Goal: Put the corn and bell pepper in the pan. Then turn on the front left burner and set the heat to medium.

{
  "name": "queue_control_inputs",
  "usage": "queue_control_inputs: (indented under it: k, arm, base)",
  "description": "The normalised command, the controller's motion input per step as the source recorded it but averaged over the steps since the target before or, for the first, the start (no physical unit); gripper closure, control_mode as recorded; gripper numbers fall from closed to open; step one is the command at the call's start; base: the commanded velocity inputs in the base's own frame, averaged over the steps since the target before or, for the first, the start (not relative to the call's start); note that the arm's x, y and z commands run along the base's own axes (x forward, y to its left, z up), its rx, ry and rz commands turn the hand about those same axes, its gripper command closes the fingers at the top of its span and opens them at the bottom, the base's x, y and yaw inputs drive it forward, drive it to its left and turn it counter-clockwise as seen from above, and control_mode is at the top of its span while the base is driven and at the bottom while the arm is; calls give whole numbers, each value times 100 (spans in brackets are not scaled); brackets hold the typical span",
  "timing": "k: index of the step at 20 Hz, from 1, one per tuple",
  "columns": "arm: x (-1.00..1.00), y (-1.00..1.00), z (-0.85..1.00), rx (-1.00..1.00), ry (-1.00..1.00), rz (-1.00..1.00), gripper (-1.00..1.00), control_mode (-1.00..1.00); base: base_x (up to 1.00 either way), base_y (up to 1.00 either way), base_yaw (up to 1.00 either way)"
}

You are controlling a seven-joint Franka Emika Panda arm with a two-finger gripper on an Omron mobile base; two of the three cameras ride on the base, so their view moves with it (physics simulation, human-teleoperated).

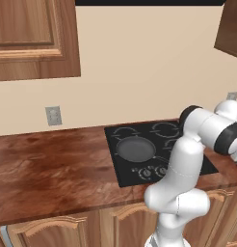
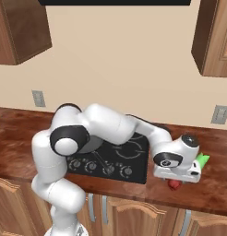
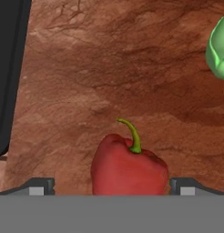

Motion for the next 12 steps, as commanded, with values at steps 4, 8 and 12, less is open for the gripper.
queue_control_inputs:
  k: [4, 8, 12]
  arm:
    - [-17, 0, 1, 0, 0, 0, -100, -100]
    - [9, 0, 0, 0, 0, 0, -100, -100]
    - [8, -2, -7, 0, 0, 0, -100, -100]
  base:
    - [0, 0, 0]
    - [0, 0, 0]
    - [0, 0, 0]
